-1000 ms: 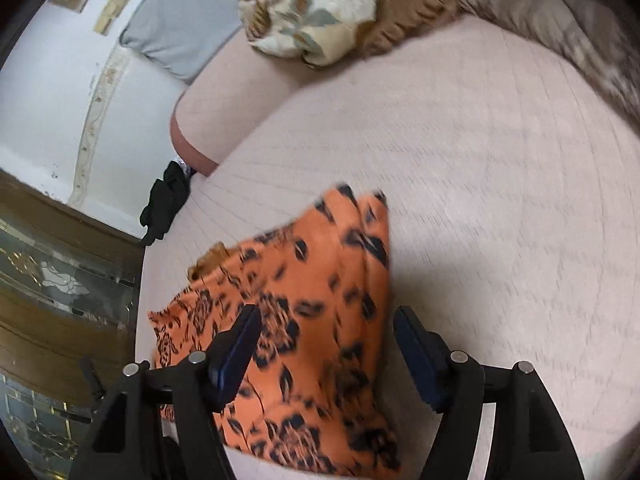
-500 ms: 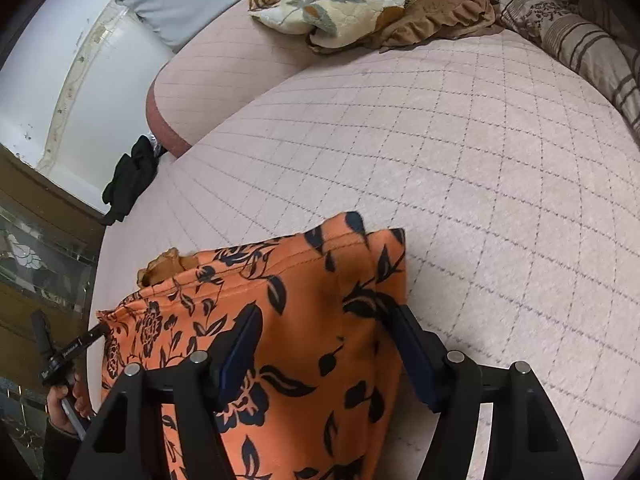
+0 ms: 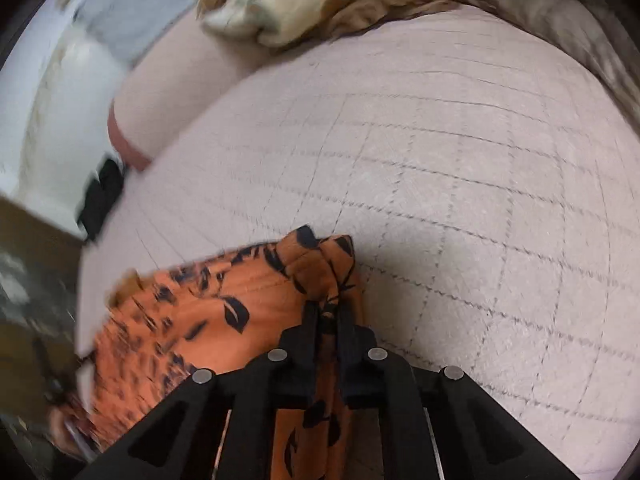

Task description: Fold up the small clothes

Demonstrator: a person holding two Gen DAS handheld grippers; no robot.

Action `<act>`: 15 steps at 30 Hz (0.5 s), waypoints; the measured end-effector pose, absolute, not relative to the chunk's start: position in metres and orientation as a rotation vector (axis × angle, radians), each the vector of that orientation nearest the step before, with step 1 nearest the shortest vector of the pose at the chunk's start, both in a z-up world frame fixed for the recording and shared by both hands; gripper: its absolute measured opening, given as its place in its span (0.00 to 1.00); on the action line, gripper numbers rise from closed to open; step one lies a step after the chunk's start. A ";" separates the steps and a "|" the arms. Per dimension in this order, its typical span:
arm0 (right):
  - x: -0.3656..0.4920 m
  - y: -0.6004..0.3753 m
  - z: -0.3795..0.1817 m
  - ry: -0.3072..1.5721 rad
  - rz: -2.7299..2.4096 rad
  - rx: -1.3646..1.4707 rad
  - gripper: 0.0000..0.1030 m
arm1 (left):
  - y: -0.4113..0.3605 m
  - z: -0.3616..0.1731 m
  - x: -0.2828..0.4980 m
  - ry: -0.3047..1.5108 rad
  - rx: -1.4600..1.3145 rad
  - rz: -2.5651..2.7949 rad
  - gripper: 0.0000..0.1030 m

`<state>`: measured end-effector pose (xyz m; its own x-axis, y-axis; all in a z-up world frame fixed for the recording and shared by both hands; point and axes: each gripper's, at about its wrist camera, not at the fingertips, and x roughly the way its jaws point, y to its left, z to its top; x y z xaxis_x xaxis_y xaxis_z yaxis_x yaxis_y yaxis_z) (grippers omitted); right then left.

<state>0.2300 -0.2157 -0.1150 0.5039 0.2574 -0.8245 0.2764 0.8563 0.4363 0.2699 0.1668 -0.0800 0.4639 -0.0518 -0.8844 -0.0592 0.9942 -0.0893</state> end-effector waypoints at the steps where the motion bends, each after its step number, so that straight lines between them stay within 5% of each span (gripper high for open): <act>1: 0.228 -0.215 -0.110 1.050 -0.023 0.548 0.14 | 0.167 -0.074 0.268 1.073 -0.107 0.006 0.05; 6: 0.225 -0.211 -0.089 1.023 -0.010 0.495 0.14 | 0.174 -0.048 0.255 1.016 -0.095 0.043 0.06; 8: 0.228 -0.207 -0.084 1.021 0.007 0.492 0.22 | 0.176 -0.036 0.241 0.988 -0.116 0.022 0.06; 9: 0.231 -0.206 -0.084 1.028 0.012 0.485 0.40 | 0.175 -0.032 0.234 0.977 -0.117 0.010 0.06; 10: 0.234 -0.202 -0.086 1.038 0.017 0.474 0.69 | 0.173 -0.027 0.226 0.966 -0.111 -0.002 0.06; 12: 0.241 -0.195 -0.089 1.036 0.013 0.433 0.77 | 0.166 -0.021 0.209 0.948 -0.095 -0.026 0.10; 14: 0.244 -0.188 -0.092 1.025 0.005 0.405 0.53 | 0.157 -0.024 0.196 0.948 -0.076 -0.054 0.10; 15: 0.245 -0.185 -0.094 1.031 -0.003 0.398 0.08 | 0.152 -0.028 0.190 0.955 -0.062 -0.057 0.10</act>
